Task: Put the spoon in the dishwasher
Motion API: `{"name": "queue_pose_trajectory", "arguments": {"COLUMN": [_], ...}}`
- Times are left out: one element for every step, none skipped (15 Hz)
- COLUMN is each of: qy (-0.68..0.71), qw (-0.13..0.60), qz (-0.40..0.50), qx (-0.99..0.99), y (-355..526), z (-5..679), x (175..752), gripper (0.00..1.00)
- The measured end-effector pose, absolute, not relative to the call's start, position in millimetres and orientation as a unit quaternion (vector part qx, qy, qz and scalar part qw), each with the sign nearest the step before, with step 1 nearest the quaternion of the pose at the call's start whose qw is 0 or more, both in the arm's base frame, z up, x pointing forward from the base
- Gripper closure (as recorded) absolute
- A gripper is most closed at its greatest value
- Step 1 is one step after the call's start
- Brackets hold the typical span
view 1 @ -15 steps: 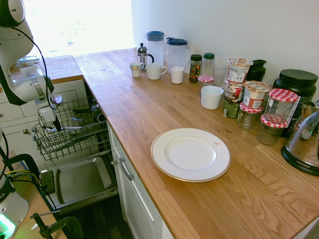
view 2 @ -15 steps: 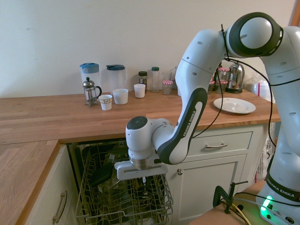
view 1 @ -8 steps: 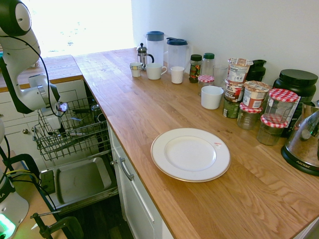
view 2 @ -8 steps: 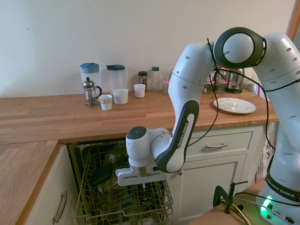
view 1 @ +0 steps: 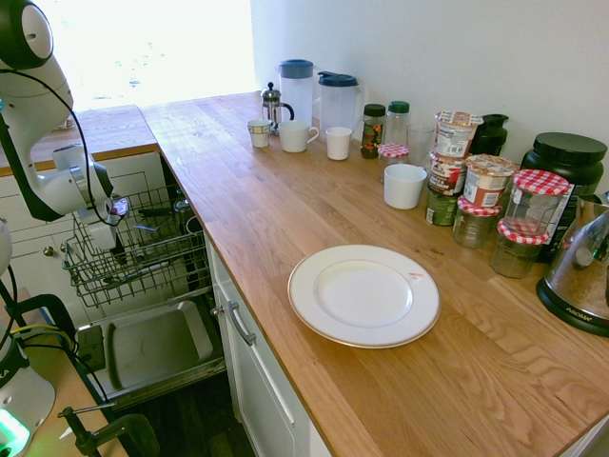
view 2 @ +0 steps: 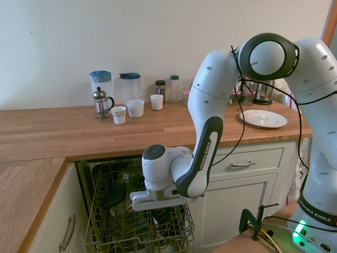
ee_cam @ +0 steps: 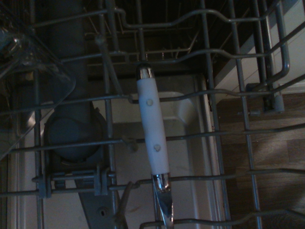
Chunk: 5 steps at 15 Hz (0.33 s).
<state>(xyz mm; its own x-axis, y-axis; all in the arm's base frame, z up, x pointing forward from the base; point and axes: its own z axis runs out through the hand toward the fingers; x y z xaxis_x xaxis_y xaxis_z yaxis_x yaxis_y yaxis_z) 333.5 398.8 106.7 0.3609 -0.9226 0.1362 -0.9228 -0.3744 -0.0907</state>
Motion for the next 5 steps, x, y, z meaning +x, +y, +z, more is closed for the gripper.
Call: {"name": "queue_pose_trajectory", "arguments": {"qy": [-0.559, -0.56, -0.562, -0.564, -0.568], "qw": [-0.003, -0.006, -0.008, -0.01, -0.012], "qz": [0.084, 0.089, 0.096, 0.106, 0.115], "qx": [0.825, 0.824, 0.822, 0.819, 0.815], "y": [401, 401, 399, 398, 396], "z": [116, 131, 150, 173, 196], "x": [329, 323, 318, 313, 307], "gripper": [0.0, 0.0, 0.0, 0.0, 0.0]}}
